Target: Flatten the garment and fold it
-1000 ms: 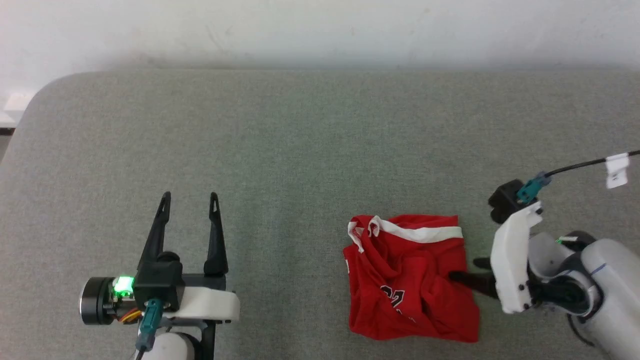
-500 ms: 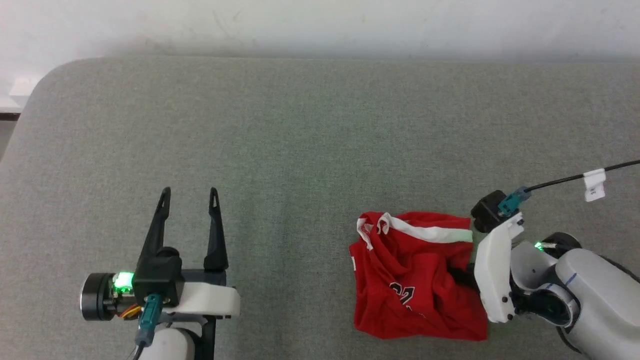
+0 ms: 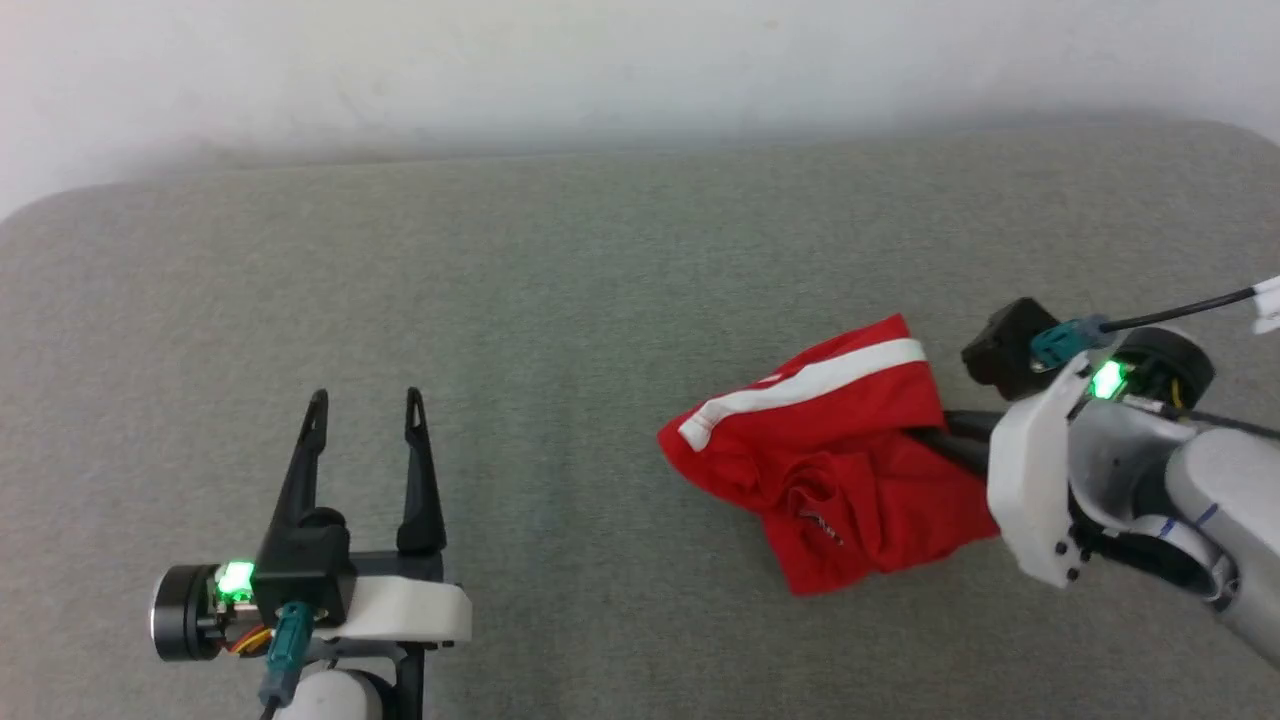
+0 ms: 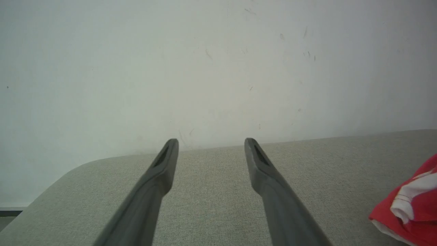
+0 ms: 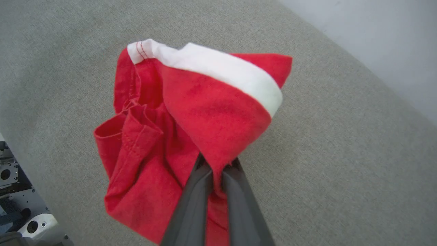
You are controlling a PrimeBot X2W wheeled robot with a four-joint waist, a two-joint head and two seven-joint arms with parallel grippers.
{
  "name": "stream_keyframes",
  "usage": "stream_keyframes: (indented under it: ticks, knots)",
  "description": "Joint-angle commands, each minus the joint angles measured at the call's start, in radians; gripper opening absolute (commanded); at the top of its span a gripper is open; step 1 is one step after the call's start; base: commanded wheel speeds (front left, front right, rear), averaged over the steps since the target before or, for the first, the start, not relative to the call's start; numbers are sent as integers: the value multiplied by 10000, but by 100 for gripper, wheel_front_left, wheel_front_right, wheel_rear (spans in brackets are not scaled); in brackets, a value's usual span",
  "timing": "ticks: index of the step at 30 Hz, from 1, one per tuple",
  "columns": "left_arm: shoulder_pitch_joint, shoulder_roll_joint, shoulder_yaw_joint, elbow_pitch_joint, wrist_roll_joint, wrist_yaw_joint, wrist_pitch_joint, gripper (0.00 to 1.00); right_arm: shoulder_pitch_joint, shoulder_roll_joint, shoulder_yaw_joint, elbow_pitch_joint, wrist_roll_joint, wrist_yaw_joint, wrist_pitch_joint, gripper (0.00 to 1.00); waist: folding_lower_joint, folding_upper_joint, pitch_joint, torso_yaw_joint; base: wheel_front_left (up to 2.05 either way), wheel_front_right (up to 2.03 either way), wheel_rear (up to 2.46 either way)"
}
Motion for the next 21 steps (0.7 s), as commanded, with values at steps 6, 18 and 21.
stream_keyframes:
  ticks: [6, 18, 21]
  knots:
    - [-108, 4, 288, -374, 55, 88, -47, 100, -534, -930, -189, -379, -320, -21, -59, 0, -1, -1, 799, -1703, 0, 0, 0]
    - [-1292, 214, 244, -1190, 261, -114, -47, 100, -866, -1879, -1453, 2116, -1533, -21, -969, 0, -1, -1, 3102, -2409, 0, 0, 0]
    - [-1692, 267, 116, -1297, 281, -232, -47, 100, -1161, -1838, -1971, 3198, -1881, -21, -1443, 0, -1, -1, 3583, -2158, 0, 0, 0]
